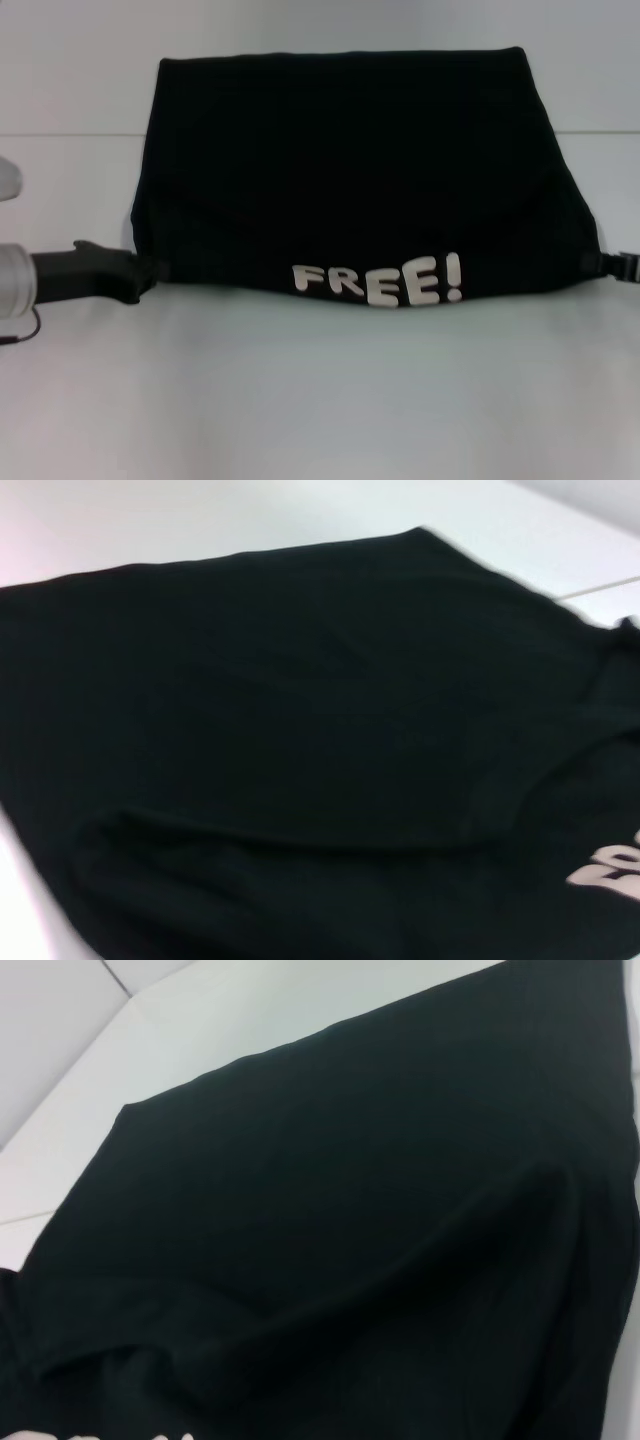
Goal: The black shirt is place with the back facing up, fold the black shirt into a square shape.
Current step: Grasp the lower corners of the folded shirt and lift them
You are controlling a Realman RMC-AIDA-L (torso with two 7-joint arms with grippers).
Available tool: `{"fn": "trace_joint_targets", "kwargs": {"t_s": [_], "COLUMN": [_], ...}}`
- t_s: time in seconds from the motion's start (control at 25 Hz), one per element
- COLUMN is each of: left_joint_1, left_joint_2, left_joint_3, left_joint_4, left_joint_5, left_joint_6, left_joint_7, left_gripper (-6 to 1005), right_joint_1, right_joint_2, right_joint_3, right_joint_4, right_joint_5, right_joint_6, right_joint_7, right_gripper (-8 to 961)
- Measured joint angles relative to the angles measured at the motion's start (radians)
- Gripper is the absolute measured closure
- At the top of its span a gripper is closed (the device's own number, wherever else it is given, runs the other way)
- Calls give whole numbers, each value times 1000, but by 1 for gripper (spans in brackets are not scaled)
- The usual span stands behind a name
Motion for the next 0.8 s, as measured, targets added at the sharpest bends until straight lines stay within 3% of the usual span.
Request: {"fn": "trace_joint_targets", "kwargs": {"t_s": [0.28,0.48,0.8], "left_joint_1": [56,82,108], "left_joint_2": [-7,6,20], "left_joint_3": [-85,-168,-259], "left_joint_4": [109,124,131], "left_joint_5": [3,24,86], "left_joint_6": [308,496,667], "left_joint_7": [-5,5,21], "left_gripper": [930,930,929], "right_joint_1": [-90,-166,-277], "right_joint_2": [-7,-13,-18], "right_joint_3": [28,39,43], "right_joint_4": [-39,-76,-120], "right_joint_5": [0,-2,-11], "right_joint_6": [-194,-320,-493], "right_joint_7": [-53,-101,-190], "right_gripper": [898,898,898]}}
